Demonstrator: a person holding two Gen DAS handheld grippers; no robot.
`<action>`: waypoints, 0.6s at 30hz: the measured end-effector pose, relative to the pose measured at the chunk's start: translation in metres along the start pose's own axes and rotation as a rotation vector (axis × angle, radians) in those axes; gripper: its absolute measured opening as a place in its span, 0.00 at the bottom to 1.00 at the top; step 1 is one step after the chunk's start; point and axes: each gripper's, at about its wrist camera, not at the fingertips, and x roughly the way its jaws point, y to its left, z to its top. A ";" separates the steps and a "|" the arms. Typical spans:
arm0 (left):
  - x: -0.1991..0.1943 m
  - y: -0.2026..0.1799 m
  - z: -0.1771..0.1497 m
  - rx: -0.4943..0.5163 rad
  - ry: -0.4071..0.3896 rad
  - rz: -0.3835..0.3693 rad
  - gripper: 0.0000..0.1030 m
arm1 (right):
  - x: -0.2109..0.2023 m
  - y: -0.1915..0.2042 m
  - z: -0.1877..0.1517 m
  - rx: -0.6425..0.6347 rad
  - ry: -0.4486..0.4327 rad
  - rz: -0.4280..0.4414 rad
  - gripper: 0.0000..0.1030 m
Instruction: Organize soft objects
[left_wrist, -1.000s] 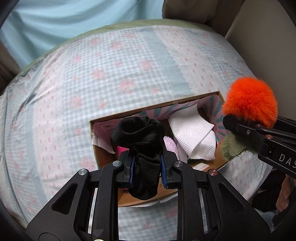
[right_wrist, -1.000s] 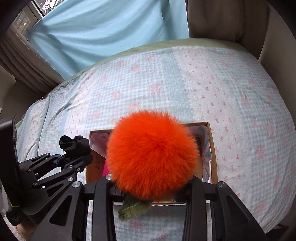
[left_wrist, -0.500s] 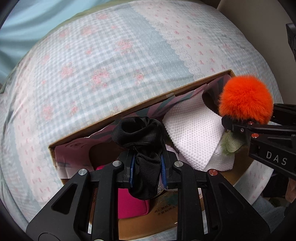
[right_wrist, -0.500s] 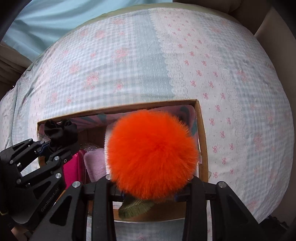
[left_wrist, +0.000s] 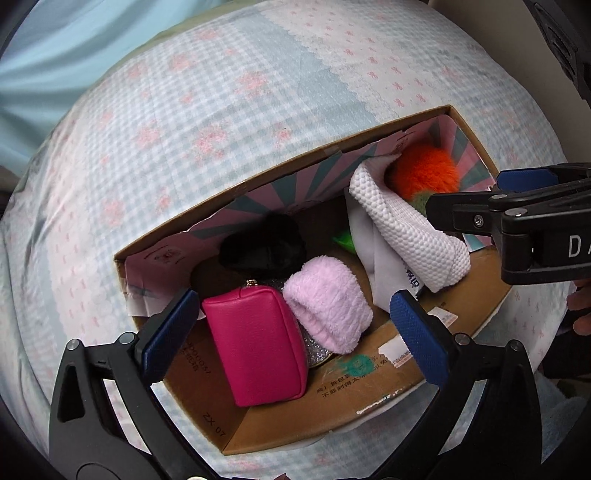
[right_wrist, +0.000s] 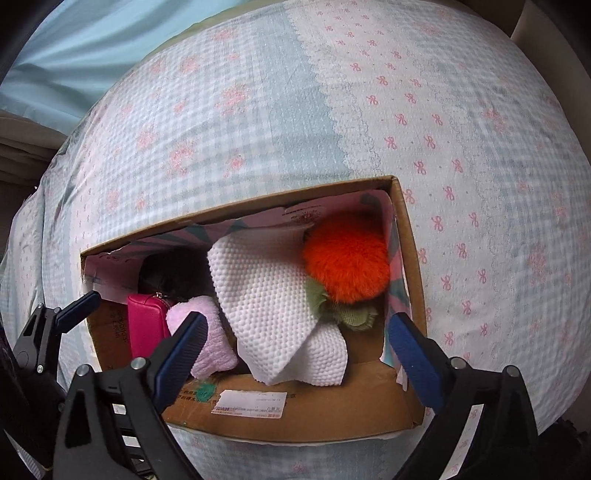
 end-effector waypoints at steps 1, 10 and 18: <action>-0.004 -0.001 -0.001 -0.004 -0.006 0.005 1.00 | -0.003 0.000 -0.002 -0.002 -0.010 0.000 0.95; -0.070 -0.005 -0.011 -0.034 -0.099 0.045 1.00 | -0.057 0.006 -0.021 -0.030 -0.100 0.029 0.95; -0.155 -0.008 -0.026 -0.146 -0.207 0.075 1.00 | -0.139 0.011 -0.042 -0.092 -0.222 0.045 0.95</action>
